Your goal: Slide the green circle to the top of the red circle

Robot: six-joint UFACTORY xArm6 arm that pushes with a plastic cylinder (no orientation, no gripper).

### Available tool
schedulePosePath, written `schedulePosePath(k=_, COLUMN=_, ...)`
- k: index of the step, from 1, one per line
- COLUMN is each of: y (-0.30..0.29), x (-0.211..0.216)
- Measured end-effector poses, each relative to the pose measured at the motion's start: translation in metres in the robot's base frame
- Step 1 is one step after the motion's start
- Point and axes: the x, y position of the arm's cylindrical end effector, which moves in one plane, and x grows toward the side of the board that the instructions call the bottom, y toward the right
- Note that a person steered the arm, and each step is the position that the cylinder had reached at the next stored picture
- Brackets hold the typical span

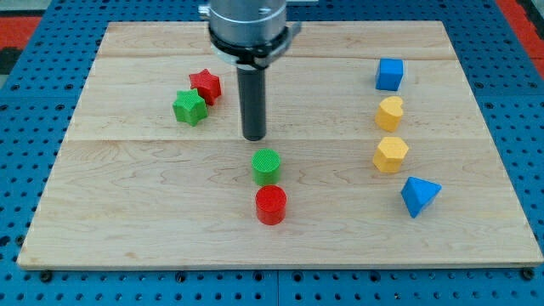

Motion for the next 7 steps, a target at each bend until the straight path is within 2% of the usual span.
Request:
schedulePosePath(k=1, y=-0.028, x=0.002)
schedulePosePath(k=2, y=-0.112, x=0.051)
schedulePosePath(k=3, y=-0.175, x=0.041)
schedulePosePath(k=4, y=-0.174, x=-0.017)
schedulePosePath(k=5, y=-0.133, x=-0.038)
schedulePosePath(k=7, y=-0.106, x=-0.055)
